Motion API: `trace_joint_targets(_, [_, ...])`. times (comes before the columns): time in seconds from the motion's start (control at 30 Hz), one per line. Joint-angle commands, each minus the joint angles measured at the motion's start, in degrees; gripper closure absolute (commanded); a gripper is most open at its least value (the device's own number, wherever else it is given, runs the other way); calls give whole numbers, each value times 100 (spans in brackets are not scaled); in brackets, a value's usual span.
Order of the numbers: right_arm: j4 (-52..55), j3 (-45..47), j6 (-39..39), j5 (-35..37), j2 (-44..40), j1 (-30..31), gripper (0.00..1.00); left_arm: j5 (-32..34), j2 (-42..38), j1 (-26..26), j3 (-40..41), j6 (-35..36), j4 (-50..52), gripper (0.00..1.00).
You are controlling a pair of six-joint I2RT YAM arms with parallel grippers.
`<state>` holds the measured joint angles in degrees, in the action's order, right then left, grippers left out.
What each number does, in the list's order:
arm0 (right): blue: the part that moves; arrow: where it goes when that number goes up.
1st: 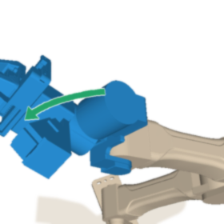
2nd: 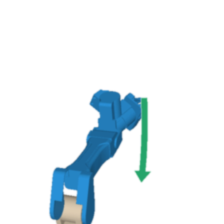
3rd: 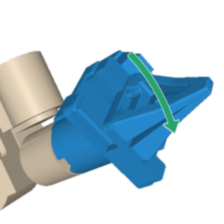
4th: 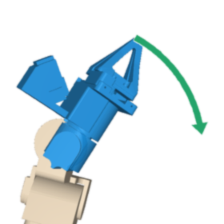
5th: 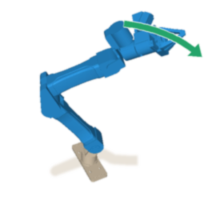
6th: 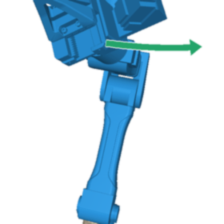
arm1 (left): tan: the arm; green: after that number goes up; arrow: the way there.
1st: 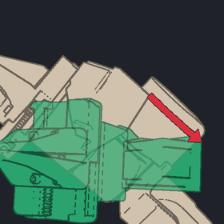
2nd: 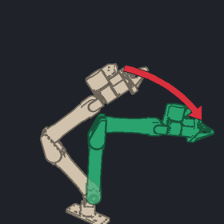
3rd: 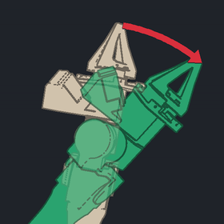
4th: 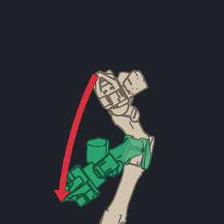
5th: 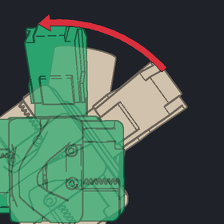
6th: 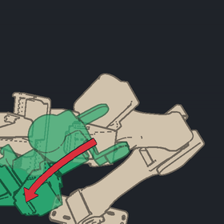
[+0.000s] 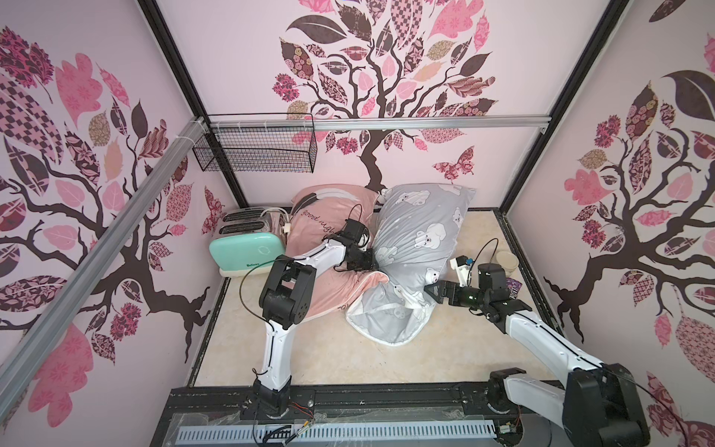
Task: Zip up pillowcases
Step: Adjust the pillowcase at the center of the board, then pick up the pillowcase from the center of the board.
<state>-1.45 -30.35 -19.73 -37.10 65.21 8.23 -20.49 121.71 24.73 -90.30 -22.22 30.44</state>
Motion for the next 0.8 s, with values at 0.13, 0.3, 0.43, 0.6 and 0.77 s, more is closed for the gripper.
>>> trace_joint_targets(0.13, [-371,-126,-145,-964,188,155,1,1922,507,-871,103,209,-167,69])
trace_joint_targets(0.3, [507,-155,-221,-1052,-408,294,16,1916,415,-942,71,209,-159,69])
trace_joint_targets(0.43, [1022,-92,-365,-783,-1041,293,36,1917,334,-953,21,216,-104,69])
trace_joint_targets(0.6, [1177,-15,-687,-773,-1317,298,52,1899,290,-949,17,187,-90,69])
trace_joint_targets(0.77, [924,352,-1270,-1053,-1499,302,72,1764,247,-944,48,142,-50,69])
